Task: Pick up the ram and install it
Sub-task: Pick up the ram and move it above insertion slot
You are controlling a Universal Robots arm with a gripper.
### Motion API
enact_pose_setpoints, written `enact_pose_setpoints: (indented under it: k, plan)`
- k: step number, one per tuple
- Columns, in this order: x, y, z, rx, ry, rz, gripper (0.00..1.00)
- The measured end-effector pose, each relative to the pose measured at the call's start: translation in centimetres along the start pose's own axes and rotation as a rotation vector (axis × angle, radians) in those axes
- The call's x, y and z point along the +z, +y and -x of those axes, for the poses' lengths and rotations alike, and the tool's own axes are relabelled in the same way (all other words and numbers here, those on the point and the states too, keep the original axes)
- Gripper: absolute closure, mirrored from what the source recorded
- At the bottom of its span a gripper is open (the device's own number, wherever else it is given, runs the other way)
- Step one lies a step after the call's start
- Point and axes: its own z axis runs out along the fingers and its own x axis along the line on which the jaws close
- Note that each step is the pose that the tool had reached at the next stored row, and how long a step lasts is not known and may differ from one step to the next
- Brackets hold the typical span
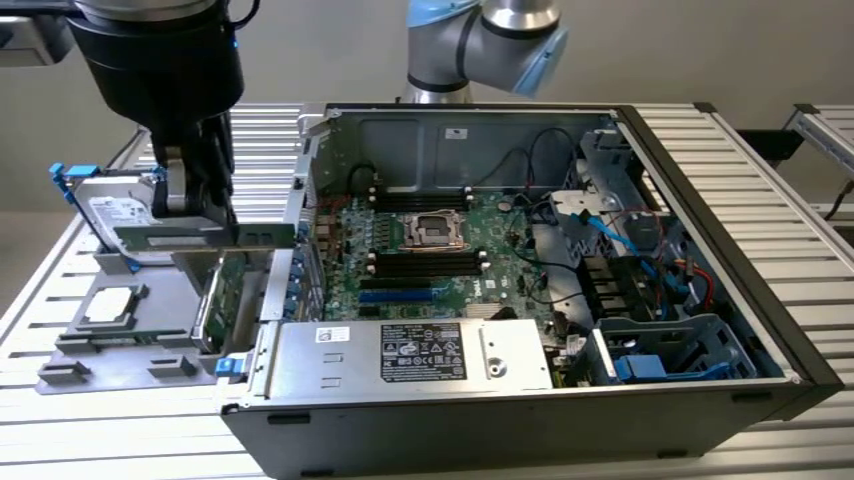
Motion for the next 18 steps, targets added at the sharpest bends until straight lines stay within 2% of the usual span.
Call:
enact_pose_setpoints:
  k: [18]
  plan:
    - [-1.07, -8.02, 0.0, 0.0, -0.0001, 0.0002, 0.86]
